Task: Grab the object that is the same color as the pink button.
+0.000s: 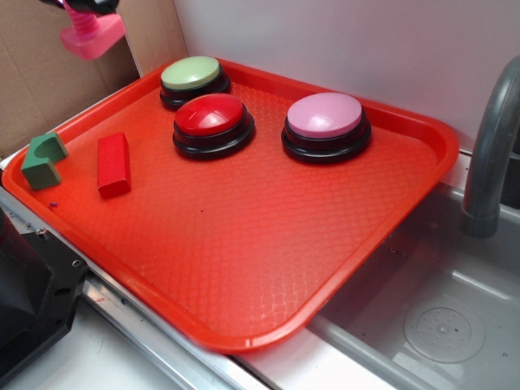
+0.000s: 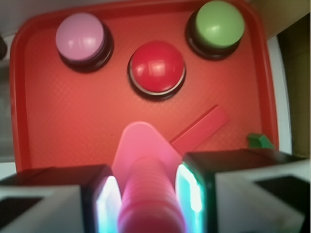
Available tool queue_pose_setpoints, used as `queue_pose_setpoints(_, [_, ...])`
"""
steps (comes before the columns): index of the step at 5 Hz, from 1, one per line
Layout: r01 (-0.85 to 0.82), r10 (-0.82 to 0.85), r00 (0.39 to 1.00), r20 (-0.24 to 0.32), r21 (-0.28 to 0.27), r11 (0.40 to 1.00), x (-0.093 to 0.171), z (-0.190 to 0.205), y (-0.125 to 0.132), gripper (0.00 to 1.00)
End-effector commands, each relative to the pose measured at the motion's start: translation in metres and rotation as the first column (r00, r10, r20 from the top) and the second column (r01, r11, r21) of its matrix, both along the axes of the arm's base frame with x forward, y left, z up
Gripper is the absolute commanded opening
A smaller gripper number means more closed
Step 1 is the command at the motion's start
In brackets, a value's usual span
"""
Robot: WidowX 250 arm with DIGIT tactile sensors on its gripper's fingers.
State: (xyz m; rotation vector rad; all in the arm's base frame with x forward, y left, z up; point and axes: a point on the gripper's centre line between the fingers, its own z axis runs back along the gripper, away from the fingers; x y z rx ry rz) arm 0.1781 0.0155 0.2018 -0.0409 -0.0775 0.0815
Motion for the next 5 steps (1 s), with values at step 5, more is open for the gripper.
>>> queue_pose_setpoints(5, [0.003,-0.005,0.999,0.043,0.062,0.998,0.015,0.010,0.006,0.00])
